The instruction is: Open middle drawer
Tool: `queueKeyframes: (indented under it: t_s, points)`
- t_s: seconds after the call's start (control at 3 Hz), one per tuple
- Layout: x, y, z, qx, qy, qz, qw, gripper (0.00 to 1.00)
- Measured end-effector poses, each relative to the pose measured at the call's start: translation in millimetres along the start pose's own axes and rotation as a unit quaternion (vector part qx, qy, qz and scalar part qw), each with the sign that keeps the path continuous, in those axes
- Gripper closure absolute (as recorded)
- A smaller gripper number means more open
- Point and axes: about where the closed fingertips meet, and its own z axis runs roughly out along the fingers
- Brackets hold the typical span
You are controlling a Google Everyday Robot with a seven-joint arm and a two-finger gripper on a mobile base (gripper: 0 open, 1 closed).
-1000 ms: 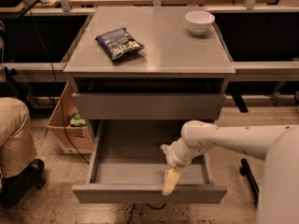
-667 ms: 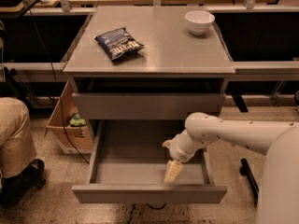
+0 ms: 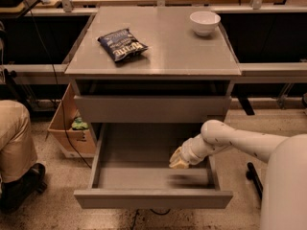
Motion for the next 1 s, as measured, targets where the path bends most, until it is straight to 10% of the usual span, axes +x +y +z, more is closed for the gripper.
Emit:
queueKeyframes:
  t_s: [0.33,1.0]
  points:
    - [20,0,26,-0.011,-0.014,0.023,0.9996,0.94]
    - [36,49,59,-0.09,-0.068,0.104,0.9882,1.0]
